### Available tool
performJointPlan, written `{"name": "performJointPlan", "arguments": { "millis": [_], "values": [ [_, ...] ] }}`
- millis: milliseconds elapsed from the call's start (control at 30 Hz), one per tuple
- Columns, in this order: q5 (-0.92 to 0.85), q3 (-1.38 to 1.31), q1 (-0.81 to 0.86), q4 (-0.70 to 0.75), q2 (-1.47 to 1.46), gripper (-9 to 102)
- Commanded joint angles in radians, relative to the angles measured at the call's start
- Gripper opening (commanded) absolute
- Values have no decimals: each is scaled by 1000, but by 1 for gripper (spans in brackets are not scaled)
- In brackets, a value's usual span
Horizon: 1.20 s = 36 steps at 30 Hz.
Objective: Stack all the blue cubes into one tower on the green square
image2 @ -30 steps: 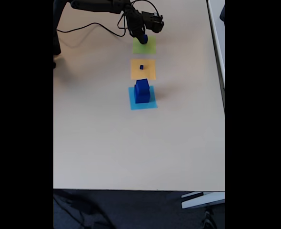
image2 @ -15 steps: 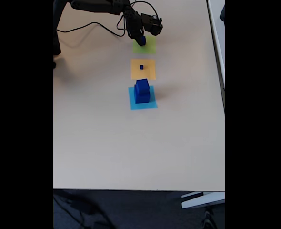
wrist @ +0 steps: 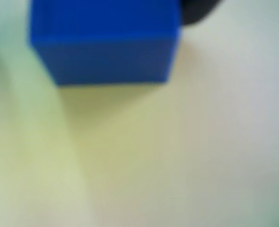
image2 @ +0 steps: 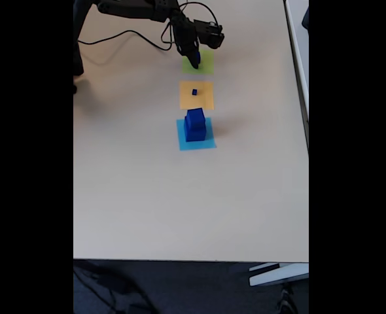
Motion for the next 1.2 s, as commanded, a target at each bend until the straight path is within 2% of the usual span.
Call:
{"name": "performJointPlan", "arguments": {
  "millis": [0, 500, 800, 1167],
  "values": [
    [-37, -94, -6, -9, 6, 24],
    [-242, -434, 8, 31, 5, 28],
    [-373, -321, 152, 109, 153, 26],
    [-342, -166, 213, 144, 199, 24]
  ]
}}
